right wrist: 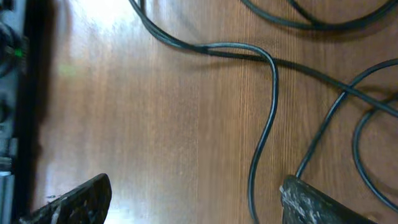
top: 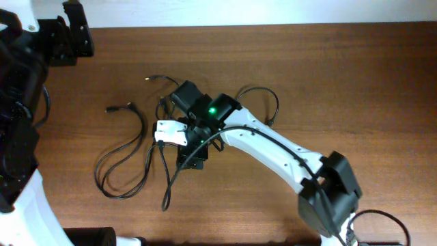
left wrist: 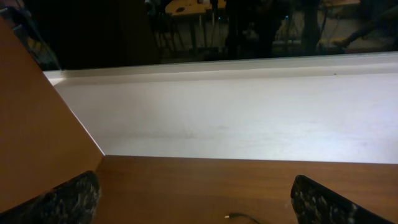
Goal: Untangle cables
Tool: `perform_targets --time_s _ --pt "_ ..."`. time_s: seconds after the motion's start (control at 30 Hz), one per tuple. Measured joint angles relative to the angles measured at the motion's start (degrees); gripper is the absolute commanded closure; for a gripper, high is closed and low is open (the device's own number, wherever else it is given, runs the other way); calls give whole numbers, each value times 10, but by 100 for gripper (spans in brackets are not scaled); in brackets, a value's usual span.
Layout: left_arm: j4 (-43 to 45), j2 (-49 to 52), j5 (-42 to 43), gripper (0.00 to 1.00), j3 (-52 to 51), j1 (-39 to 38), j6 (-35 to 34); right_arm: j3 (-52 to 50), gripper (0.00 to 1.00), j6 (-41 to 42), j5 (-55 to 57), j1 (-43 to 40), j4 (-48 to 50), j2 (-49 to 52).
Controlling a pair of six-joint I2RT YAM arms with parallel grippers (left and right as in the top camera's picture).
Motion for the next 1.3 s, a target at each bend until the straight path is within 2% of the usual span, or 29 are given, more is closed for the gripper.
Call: perform_targets --time_s 0.17,0.2,0.23,0.27,0.3,0.33,0.47,0.5,0.6,0.7,0.73,0.77,0.8,0.87,0.9,0.93,0.97,1.0,1.03,1.07,1.1,1.17,1.2,1.23,1.3 --pt "-1 0 2 1 0 0 0 -4 17 -3 3 0 41 83" --pt "-2 0 2 1 0 0 0 -4 19 -2 3 0 40 97" --pt "-2 0 2 1 0 0 0 -4 27 -1 2 0 39 109" --pt "-2 0 4 1 0 0 0 -4 43 -1 3 0 39 130" --pt "-3 0 4 1 0 0 0 -4 85 2 -2 -1 41 143" --pt "-4 0 4 2 0 0 0 -4 96 5 0 -1 39 144" --pt "-5 0 4 1 0 0 0 7 96 51 31 -3 2 149" --pt "-6 0 10 1 0 0 0 42 96 66 37 -5 -56 151" --pt "-8 0 27 1 0 0 0 281 96 120 47 -24 -242 121" --pt "-13 2 32 1 0 0 0 601 96 220 71 -75 -341 53" --pt "-13 2 32 1 0 0 0 709 96 265 92 -116 -379 31" --pt "-13 2 32 1 0 0 0 766 96 297 113 -155 -389 10" --pt "-14 2 32 1 0 0 0 779 96 313 121 -195 -389 -14" --pt "-17 2 32 1 0 0 0 784 96 354 141 -389 -393 -85" --pt "-18 3 33 1 0 0 0 784 96 360 145 -438 -390 -90" --pt "-19 3 32 1 0 1 0 783 96 378 147 -535 -377 -88" --pt "-19 3 33 1 0 1 0 782 96 398 149 -600 -362 -82" --pt "-19 3 36 1 0 1 0 782 96 435 143 -652 -332 -77" --pt "-19 3 48 1 0 1 0 782 96 475 101 -731 -310 -70" --pt "-19 3 63 1 0 1 0 782 96 493 54 -753 -308 -70" --pt "-19 3 68 1 0 1 0 782 96 497 27 -742 -318 -70" --pt "-19 3 79 1 0 1 0 782 96 499 -12 -636 -342 -69" --pt "-20 4 80 1 0 1 0 782 96 499 9 -554 -343 -69" --pt "-21 4 82 1 0 1 0 781 96 498 15 -436 -338 -62" --pt "-22 4 84 1 0 1 0 777 96 498 66 -270 -321 -51"
